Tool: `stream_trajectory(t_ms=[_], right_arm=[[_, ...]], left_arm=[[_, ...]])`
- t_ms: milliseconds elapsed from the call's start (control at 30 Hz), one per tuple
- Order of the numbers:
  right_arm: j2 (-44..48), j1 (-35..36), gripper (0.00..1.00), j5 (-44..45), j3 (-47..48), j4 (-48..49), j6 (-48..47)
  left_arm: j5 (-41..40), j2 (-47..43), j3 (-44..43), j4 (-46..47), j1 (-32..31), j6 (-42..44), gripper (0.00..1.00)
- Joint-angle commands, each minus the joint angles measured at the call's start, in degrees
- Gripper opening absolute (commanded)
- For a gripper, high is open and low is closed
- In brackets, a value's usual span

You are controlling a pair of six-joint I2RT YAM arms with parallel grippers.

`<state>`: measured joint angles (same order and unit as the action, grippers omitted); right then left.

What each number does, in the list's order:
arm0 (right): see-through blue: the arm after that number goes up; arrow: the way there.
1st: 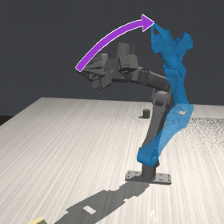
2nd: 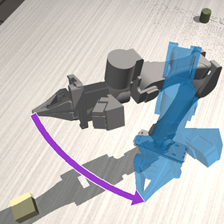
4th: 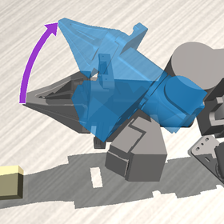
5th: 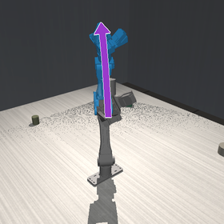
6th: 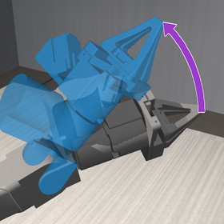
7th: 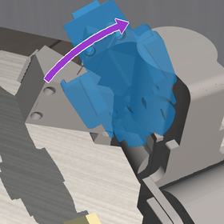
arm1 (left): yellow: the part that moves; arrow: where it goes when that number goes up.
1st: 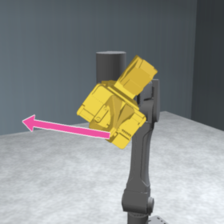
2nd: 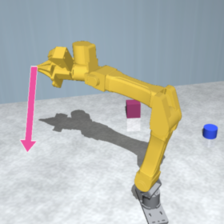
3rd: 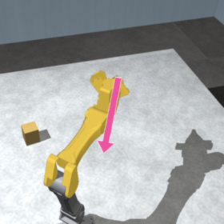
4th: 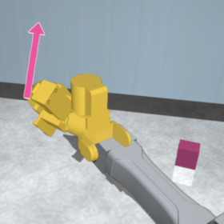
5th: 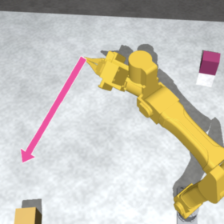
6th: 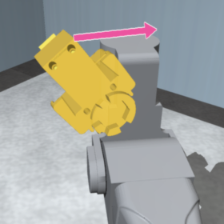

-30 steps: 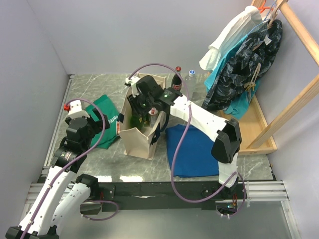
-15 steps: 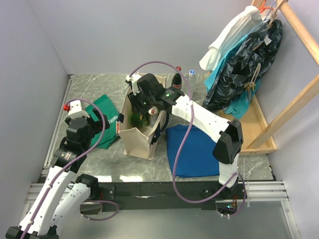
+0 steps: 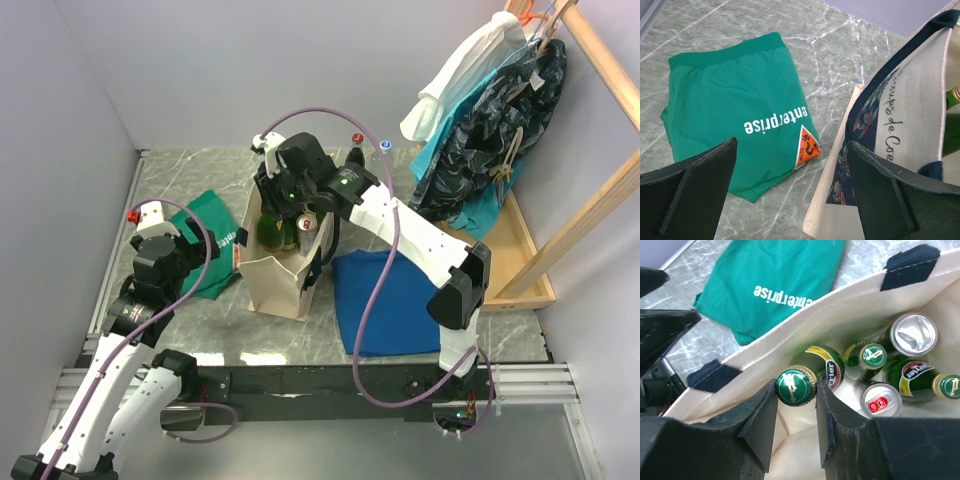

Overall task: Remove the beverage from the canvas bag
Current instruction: Take out the drink from the canvas bag.

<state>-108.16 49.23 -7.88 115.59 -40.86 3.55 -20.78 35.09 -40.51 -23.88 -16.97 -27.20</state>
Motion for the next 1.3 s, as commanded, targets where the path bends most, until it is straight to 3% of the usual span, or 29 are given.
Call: stream_trajectory(t_ms=[0, 767, 1267], right_arm=[[5.8, -0.2, 0.0, -2.0, 6.3, 3.0, -0.7], [13.5, 0.8, 0.0, -2.8, 5.2, 3.6, 1.5], [14.6, 1.2, 0.0, 1.5, 5.6, 3.2, 0.2]], left_arm=[[0.4, -0.4, -2.1, 0.9, -0.2, 0.0, 0.96], [0.6, -1.7, -3.2, -1.1, -0.3, -0.7, 0.96], [1.3, -1.4, -3.5, -1.7, -0.2, -0.7, 0.96]])
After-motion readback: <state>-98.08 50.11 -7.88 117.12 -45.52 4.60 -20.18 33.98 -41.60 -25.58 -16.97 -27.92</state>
